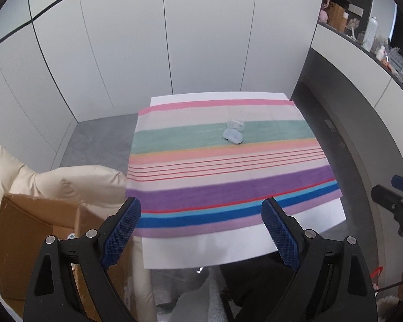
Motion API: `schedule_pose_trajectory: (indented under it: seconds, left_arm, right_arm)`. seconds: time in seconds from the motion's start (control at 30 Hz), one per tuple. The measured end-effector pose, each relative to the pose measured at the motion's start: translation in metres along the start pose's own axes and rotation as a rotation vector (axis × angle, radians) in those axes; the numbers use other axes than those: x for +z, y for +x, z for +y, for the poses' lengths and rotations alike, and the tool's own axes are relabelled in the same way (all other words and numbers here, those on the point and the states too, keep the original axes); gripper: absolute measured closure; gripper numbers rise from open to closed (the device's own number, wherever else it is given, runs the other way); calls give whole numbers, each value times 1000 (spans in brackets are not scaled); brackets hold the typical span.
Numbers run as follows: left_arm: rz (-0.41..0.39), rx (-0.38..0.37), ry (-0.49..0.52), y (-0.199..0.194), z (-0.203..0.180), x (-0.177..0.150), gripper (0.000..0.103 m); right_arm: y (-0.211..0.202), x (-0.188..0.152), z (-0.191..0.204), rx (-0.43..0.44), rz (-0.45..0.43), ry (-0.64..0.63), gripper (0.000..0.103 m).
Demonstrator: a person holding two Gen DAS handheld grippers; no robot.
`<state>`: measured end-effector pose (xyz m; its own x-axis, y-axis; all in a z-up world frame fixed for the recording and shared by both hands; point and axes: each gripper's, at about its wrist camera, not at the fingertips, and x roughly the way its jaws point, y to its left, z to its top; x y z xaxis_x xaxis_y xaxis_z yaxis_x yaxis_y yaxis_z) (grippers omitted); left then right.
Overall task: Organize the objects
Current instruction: 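Move both tools back from the box toward the striped cloth, then grasp the pale blue case with the left tool while the right tool grasps the clear lens case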
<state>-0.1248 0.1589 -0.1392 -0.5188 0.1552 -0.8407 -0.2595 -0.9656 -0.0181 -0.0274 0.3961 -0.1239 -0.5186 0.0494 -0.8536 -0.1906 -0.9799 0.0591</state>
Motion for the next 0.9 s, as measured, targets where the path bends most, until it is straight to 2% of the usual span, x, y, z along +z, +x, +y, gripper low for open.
schedule_pose_trajectory:
  seconds: [0.13, 0.37, 0.57, 0.73, 0.9]
  left_arm:
    - [8, -31, -39, 26, -2, 22, 11]
    - [91, -19, -42, 110, -14, 50, 11]
    - [133, 22, -64, 177, -1, 62, 11]
    - [153, 63, -70, 223, 11, 64, 11]
    - [172, 73, -54, 257, 18, 57, 11]
  right_arm:
    - [26, 14, -9, 8, 22, -4, 6]
    - [96, 49, -11, 36, 55, -29, 6]
    - [179, 93, -1, 87, 72, 18, 6]
    - [261, 127, 26, 162, 107, 70, 6]
    - [330, 150, 53, 121, 131, 62, 6]
